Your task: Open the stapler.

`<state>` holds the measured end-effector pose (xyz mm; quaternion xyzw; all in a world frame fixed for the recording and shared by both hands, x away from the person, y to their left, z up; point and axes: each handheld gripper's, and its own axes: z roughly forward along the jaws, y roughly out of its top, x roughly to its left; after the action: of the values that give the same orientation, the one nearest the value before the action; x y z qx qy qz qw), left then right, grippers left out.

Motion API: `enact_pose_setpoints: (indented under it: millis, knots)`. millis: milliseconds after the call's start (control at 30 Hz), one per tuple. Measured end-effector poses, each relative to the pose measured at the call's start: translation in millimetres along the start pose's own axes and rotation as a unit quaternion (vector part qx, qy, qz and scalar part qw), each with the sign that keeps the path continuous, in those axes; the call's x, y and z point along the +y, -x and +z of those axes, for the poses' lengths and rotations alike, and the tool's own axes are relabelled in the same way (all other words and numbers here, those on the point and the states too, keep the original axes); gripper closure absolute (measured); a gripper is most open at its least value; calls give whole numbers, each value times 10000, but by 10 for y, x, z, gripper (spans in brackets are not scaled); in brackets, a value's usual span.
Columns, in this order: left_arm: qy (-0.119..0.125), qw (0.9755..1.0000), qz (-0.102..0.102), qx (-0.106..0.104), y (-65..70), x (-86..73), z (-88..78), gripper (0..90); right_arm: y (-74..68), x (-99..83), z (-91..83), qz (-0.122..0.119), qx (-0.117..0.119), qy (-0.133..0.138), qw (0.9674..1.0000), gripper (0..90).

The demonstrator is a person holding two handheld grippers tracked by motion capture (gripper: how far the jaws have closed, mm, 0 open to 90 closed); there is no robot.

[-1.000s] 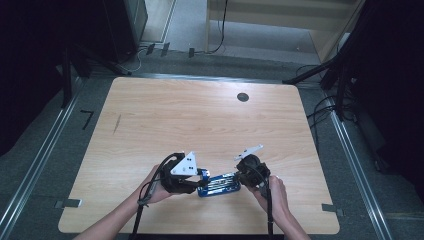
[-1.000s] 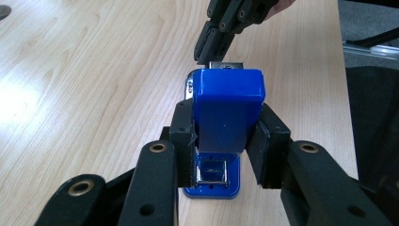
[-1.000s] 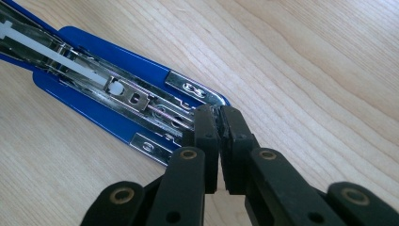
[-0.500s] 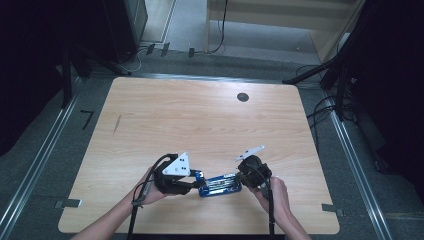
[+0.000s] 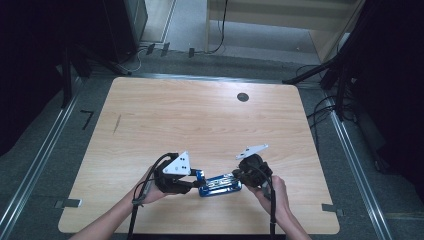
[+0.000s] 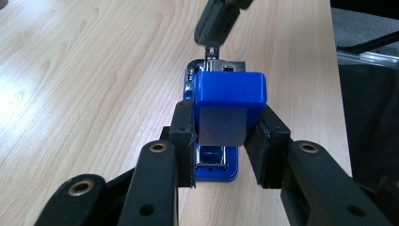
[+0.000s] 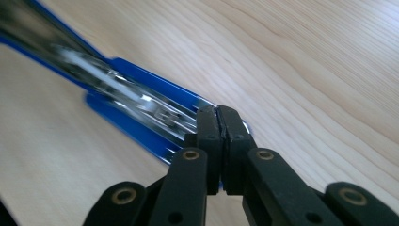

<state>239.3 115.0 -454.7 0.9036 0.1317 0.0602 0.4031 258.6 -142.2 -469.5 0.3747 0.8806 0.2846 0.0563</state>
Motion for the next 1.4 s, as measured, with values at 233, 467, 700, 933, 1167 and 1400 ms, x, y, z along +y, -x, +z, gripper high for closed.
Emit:
enact_pose_setpoints:
  millis: [233, 467, 700, 933, 1167, 1400]
  knots:
    - [10, 10000, -9, -20, -8, 2, 3, 672, -298, 164, 73, -217, 867, 460, 9949, 900]
    - [4, 10000, -5, -8, -8, -6, -3, 671, -364, 203, 187, -271, 1313, 531, 9895, 900]
    - [-1, 10000, -22, -16, -12, -4, -1, 671, -363, 183, 266, -448, 1197, 447, 9908, 900]
    - [41, 10000, -24, -42, -16, -20, -3, 671, -356, 223, 246, -634, 1195, 504, 9895, 900]
    - [28, 10000, -16, -55, -24, -26, -9, 671, -401, 225, 192, -856, 1295, 446, 9869, 900]
    - [20, 10000, -20, -27, -12, -16, -6, 669, -392, 206, 238, -868, 1281, 355, 9873, 900]
